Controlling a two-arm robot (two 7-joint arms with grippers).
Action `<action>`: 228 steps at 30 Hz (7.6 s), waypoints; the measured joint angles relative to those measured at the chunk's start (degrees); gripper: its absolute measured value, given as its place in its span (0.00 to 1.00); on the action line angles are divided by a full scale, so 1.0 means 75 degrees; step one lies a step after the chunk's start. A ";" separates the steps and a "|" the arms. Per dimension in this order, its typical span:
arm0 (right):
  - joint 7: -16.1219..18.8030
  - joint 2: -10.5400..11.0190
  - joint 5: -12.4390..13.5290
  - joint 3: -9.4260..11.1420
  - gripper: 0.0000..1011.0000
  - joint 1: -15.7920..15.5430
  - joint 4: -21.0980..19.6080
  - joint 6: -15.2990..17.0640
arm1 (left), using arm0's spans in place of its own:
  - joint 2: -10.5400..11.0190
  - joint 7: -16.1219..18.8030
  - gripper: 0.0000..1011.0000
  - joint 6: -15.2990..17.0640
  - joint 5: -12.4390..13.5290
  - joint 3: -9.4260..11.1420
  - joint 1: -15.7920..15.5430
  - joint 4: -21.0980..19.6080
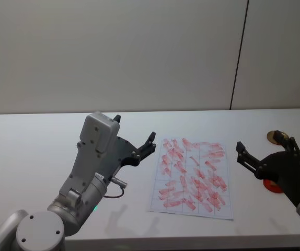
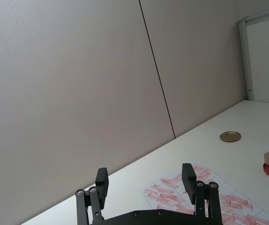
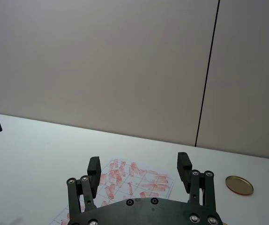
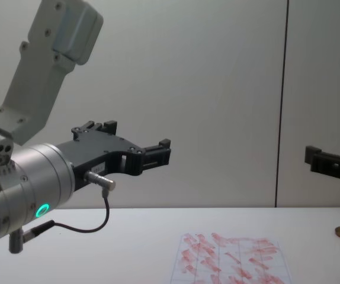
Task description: Use the one hand to pick up the stamp and affix it onto the A4 paper.
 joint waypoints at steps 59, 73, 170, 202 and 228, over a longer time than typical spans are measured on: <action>-0.0130 -0.0044 -0.0077 0.0005 0.99 0.0017 0.0054 0.0031 | 0.0000 -0.0001 0.98 0.0000 0.0000 0.0000 0.0000 0.0000; -0.0640 -0.0255 -0.0382 0.0047 0.99 0.0312 0.0621 0.0307 | 0.0000 0.0000 0.98 0.0000 0.0000 0.0000 0.0000 0.0000; -0.2141 -0.1831 0.0509 0.0389 0.22 0.3841 0.6584 0.2049 | 0.0000 0.0000 0.98 0.0000 0.0000 0.0000 0.0000 0.0000; -0.2400 -0.1874 0.0694 0.0563 0.22 0.3836 0.6255 0.2426 | 0.0000 0.0000 0.98 0.0000 0.0000 0.0000 0.0000 0.0000; -0.2368 -0.2055 0.0587 0.0554 0.22 0.4358 0.7392 0.2550 | 0.0000 0.0000 0.98 0.0000 0.0000 0.0000 0.0000 0.0000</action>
